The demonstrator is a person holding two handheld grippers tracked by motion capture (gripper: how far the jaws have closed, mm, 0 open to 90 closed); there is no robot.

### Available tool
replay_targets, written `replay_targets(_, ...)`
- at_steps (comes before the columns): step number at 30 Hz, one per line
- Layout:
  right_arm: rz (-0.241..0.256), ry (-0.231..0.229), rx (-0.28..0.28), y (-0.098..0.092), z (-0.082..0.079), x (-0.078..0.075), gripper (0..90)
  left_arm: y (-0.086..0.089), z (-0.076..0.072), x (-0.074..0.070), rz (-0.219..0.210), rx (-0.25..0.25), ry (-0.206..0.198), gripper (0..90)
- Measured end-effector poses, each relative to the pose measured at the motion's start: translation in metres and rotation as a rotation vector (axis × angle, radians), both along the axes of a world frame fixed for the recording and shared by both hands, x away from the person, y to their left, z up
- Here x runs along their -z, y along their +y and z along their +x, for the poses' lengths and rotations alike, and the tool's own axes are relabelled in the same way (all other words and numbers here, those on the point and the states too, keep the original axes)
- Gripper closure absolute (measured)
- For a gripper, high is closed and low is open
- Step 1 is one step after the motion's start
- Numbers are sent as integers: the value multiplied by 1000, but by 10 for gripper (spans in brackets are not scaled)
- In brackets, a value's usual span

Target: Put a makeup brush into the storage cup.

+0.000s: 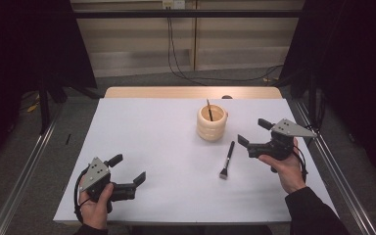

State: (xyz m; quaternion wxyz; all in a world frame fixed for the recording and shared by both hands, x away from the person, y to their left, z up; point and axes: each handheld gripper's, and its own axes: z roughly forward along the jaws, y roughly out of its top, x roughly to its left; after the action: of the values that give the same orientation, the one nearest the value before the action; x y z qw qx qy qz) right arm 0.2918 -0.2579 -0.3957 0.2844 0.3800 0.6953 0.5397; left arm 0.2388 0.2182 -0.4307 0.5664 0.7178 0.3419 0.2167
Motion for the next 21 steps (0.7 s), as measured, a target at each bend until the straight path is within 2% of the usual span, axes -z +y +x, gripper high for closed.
replay_targets(7, -38, 73, -19, 6, 13, -1, 41, 0, 0, 0, -3, -5, 3, 16)
replay_targets(13, -69, 172, -28, 7, 24, 0, 60, 1, 0, 0, -4, -5, 1, 14)
replay_targets(21, -126, 238, -51, 12, 30, 4, 74, 0, 0, 0, -4, -5, 4, 14)
